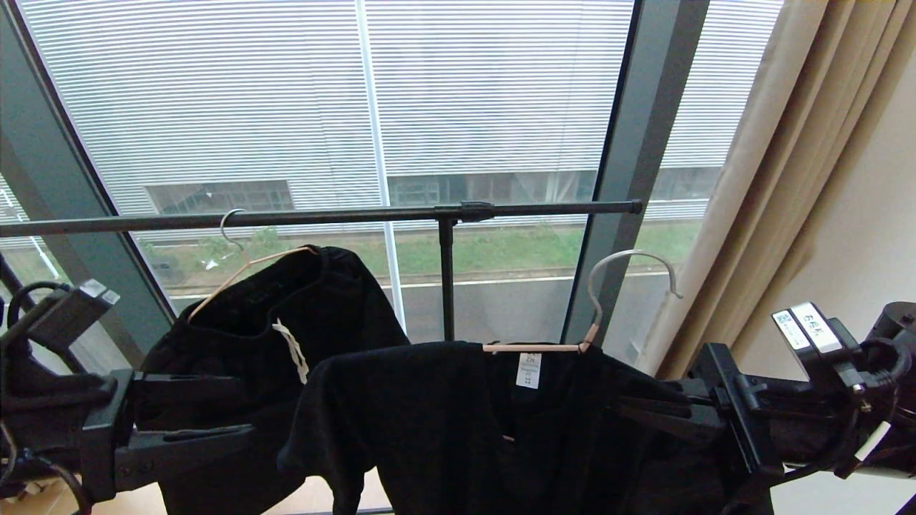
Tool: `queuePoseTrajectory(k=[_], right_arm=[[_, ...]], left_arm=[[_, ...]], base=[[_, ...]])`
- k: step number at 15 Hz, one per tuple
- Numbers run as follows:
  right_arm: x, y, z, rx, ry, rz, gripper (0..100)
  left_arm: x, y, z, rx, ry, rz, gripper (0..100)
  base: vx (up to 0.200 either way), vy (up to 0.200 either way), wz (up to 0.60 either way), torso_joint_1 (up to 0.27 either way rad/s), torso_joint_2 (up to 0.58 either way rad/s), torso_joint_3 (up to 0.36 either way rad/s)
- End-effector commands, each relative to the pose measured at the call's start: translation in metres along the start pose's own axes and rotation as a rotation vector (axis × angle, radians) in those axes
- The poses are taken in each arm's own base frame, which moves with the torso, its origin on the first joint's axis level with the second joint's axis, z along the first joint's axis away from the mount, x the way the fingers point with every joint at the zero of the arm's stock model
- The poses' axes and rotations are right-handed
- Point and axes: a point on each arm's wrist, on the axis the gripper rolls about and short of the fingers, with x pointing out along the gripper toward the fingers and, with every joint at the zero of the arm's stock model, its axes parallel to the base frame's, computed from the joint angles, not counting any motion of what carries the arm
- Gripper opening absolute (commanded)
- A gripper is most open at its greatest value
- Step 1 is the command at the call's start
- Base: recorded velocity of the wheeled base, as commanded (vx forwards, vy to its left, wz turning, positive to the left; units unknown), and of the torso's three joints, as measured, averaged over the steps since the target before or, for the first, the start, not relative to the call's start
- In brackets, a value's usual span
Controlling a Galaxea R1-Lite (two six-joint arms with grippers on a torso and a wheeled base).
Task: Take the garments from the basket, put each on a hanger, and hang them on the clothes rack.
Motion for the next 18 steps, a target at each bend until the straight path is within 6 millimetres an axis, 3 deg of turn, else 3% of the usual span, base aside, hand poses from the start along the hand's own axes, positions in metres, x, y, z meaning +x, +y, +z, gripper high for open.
queuePoseTrajectory(k=[1, 3, 4, 7, 9, 14, 18], right_arm=[[0.002, 0.002, -0.001, 0.005, 0.004, 0.014, 0], [0.006, 0.006, -0.003, 0.01, 0.009, 0.039, 0], [0.008, 0.006, -0.006, 0.018, 0.016, 0.046, 0], [0.009, 0.008, -0.006, 0.017, 0.017, 0.052, 0], [0.009, 0.007, -0.006, 0.016, 0.016, 0.052, 0], [0.009, 0.008, -0.006, 0.017, 0.017, 0.052, 0], [0.009, 0.008, -0.005, 0.012, 0.015, 0.052, 0]], left_arm=[[0.003, -0.012, 0.028, 0.061, -0.036, -0.052, 100], [0.016, -0.036, 0.069, 0.06, -0.055, -0.178, 100], [0.021, -0.043, 0.08, 0.091, -0.06, -0.215, 100], [0.051, -0.046, 0.091, 0.097, 0.003, -0.214, 100], [0.069, -0.053, 0.093, 0.11, 0.052, -0.163, 100], [0.101, -0.058, 0.087, 0.252, 0.116, -0.233, 100], [0.11, -0.057, 0.079, 0.377, 0.156, -0.266, 100]], base=[[0.0, 0.0, 0.0, 0.0, 0.0, 0.0], [0.0, 0.0, 0.0, 0.0, 0.0, 0.0], [0.0, 0.0, 0.0, 0.0, 0.0, 0.0], [0.0, 0.0, 0.0, 0.0, 0.0, 0.0], [0.0, 0.0, 0.0, 0.0, 0.0, 0.0], [0.0, 0.0, 0.0, 0.0, 0.0, 0.0], [0.0, 0.0, 0.0, 0.0, 0.0, 0.0]])
